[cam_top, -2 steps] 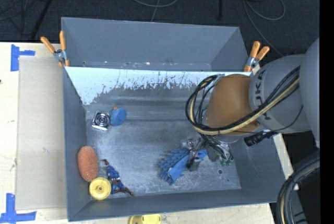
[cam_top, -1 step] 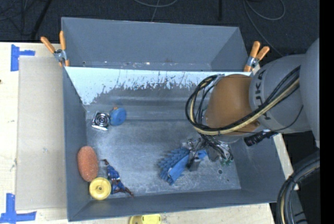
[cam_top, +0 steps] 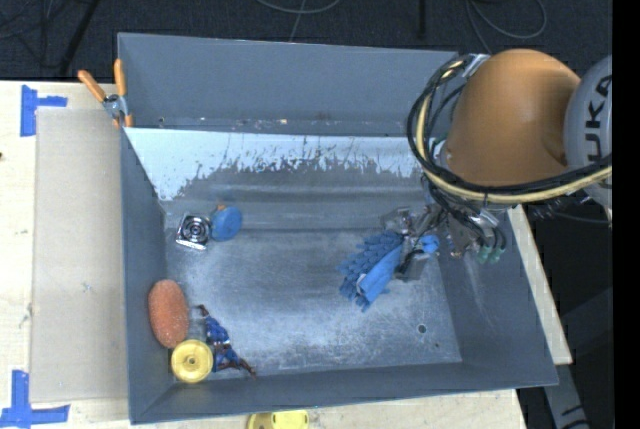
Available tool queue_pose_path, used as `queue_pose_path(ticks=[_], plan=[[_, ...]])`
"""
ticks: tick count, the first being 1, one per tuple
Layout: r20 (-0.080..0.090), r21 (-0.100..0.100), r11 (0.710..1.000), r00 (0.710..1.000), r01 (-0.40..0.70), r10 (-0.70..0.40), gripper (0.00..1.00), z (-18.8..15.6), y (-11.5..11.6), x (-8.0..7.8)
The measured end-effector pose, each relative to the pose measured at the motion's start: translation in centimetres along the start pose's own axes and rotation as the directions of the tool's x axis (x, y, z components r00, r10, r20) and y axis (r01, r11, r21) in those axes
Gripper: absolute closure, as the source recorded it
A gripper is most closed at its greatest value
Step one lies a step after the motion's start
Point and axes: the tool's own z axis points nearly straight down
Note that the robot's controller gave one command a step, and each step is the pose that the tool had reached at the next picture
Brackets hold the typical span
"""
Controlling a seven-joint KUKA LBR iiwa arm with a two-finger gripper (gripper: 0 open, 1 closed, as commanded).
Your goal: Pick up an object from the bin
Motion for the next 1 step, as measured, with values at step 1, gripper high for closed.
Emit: queue_pose_path(ticks=[1], plan=[[0.003, 0.000, 1.000, 1.000, 0.001, -0.001, 1.00, -1.37, -0.01, -0.05]])
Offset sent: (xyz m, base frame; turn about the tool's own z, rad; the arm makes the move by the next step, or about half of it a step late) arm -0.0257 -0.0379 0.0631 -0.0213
